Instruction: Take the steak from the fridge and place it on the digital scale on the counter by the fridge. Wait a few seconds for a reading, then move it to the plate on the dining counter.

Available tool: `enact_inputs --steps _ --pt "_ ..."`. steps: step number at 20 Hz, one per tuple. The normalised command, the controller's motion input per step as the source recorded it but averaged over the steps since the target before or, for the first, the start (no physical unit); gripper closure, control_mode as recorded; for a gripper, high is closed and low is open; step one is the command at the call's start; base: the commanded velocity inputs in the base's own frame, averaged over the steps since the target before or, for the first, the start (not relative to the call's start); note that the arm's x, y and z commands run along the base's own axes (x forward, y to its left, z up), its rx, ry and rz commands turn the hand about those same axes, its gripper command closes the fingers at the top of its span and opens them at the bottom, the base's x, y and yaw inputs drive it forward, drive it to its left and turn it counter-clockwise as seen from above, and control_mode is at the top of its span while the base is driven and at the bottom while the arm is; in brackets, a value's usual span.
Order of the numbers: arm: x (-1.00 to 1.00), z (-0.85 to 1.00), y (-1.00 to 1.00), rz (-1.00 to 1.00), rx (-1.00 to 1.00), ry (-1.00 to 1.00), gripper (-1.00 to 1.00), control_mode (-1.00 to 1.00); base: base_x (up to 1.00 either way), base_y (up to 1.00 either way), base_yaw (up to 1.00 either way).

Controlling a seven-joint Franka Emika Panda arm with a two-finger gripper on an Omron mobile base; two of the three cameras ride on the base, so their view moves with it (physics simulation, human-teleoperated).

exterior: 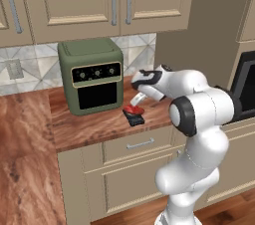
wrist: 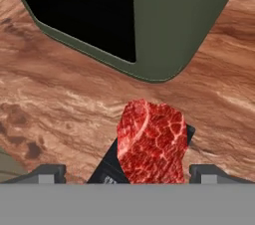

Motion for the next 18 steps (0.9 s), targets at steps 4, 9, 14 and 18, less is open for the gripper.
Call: enact_inputs --steps 4,9,14,18 --pt "-0.23 0.33 0.00 0.00 0.00 0.02 -1.00 -1.00 0.00 0.00 0.00" --pt "-0.28 0.02 0.00 0.00 0.00 0.15 -1.00 -1.00 0.00 0.00 0.00" --pt "-0.26 0.00 0.00 0.00 0.00 0.03 -1.00 -1.00 0.00 0.00 0.00" --pt "-0.06 0.00 0.00 0.00 0.00 0.00 -1.00 -1.00 0.00 0.00 0.00"
